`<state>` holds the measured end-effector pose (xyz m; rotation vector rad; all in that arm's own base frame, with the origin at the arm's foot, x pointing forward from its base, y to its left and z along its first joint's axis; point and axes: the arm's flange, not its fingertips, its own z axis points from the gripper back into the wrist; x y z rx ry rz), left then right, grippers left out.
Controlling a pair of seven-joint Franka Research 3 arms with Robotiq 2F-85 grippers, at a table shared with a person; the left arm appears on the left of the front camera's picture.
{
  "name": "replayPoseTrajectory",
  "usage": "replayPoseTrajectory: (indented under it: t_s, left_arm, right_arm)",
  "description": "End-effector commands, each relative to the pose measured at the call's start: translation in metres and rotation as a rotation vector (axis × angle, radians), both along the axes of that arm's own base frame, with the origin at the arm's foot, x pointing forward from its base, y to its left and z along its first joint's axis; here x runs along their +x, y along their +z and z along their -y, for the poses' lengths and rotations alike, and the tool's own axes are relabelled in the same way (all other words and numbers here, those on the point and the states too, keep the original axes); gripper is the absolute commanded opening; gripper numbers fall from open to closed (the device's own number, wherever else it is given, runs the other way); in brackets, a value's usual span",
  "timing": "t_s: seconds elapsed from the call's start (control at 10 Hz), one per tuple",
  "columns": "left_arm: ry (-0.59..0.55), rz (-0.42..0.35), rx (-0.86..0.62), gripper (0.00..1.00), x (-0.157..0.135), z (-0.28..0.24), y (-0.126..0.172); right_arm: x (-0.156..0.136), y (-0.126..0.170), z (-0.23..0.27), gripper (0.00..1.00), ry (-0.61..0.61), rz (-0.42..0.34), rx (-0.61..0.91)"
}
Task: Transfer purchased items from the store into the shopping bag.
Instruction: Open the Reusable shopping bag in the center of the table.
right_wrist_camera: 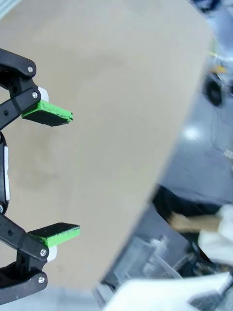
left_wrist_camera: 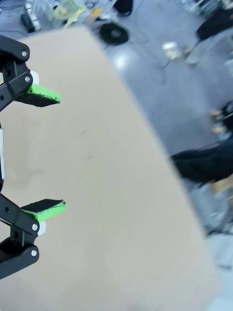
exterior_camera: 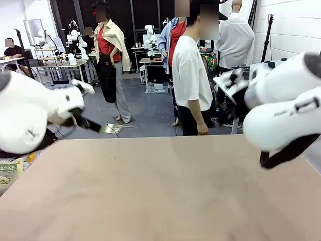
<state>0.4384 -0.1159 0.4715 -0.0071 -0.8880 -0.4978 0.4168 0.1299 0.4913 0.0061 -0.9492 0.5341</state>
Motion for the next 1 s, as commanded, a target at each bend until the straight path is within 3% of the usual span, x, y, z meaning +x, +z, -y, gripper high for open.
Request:
replayPoseTrajectory:
  t_s: [0.0,0.2,0.4,0.6,0.7,0.8,0.9]
  left_arm:
    - [0.051,0.099,0.066,1.00,0.023,-0.057,0.028]
    - [0.153,0.082,0.123,1.00,0.028,-0.138,0.045]
    - [0.293,0.040,0.167,1.00,0.019,-0.208,0.043]
    - [0.314,-0.017,0.143,1.00,0.021,-0.229,0.024]
    - [0.329,-0.011,0.141,1.00,0.029,-0.219,0.019]
    - [0.335,0.018,0.144,1.00,0.013,-0.250,0.026]
    - [0.335,0.018,0.144,1.00,0.013,-0.250,0.026]
  right_arm:
    - [0.032,0.035,0.059,1.00,-0.222,0.164,-0.034]
    - [0.057,0.060,0.141,1.00,-0.466,0.188,-0.035]
    - [0.065,0.057,0.206,1.00,-0.623,0.137,0.003]
    - [0.070,0.047,0.219,1.00,-0.650,0.114,0.047]
    - [0.071,0.043,0.201,1.00,-0.608,0.112,0.053]
    - [0.055,0.047,0.263,1.00,-0.638,0.122,0.013]
    - [0.055,0.047,0.263,1.00,-0.638,0.122,0.013]
